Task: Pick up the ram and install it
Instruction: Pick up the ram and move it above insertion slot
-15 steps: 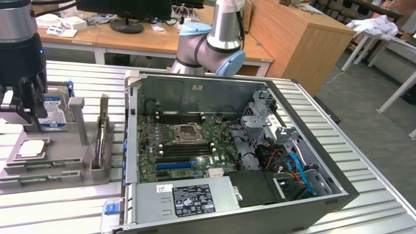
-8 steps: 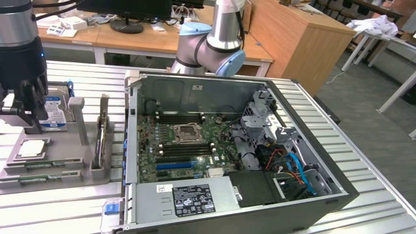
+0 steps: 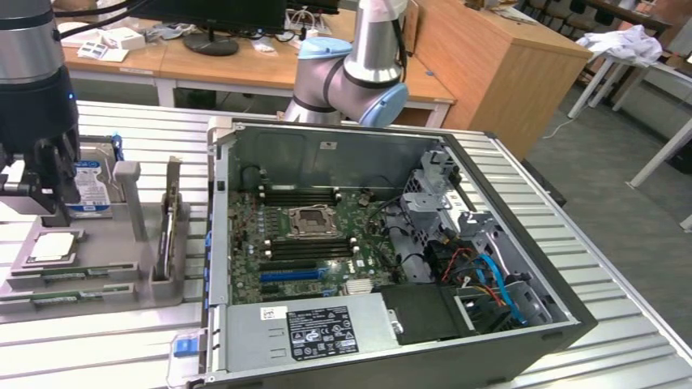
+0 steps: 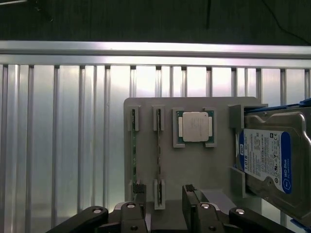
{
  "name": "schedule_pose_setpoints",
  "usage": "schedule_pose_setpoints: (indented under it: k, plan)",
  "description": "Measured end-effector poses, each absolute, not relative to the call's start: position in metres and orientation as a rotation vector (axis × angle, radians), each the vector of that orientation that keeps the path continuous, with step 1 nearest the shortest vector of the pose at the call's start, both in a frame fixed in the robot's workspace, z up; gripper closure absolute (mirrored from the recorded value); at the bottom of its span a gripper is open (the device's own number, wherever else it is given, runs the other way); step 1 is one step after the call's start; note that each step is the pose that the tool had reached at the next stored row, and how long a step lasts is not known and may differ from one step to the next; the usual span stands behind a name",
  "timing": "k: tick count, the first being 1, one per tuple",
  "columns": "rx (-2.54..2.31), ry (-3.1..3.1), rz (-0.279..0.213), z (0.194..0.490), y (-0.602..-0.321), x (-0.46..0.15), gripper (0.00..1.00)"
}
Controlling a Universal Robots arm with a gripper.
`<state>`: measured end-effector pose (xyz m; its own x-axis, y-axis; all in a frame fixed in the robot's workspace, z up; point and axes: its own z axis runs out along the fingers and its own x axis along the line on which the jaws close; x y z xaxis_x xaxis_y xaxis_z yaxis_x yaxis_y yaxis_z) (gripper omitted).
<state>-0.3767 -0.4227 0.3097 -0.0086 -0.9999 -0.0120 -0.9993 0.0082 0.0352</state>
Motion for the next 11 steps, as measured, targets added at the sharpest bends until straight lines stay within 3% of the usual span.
schedule_pose_setpoints:
  k: [11]
  plan:
    - [2.201, -2.219, -0.053, 0.3095, -0.4280, -0.3767, 0.57]
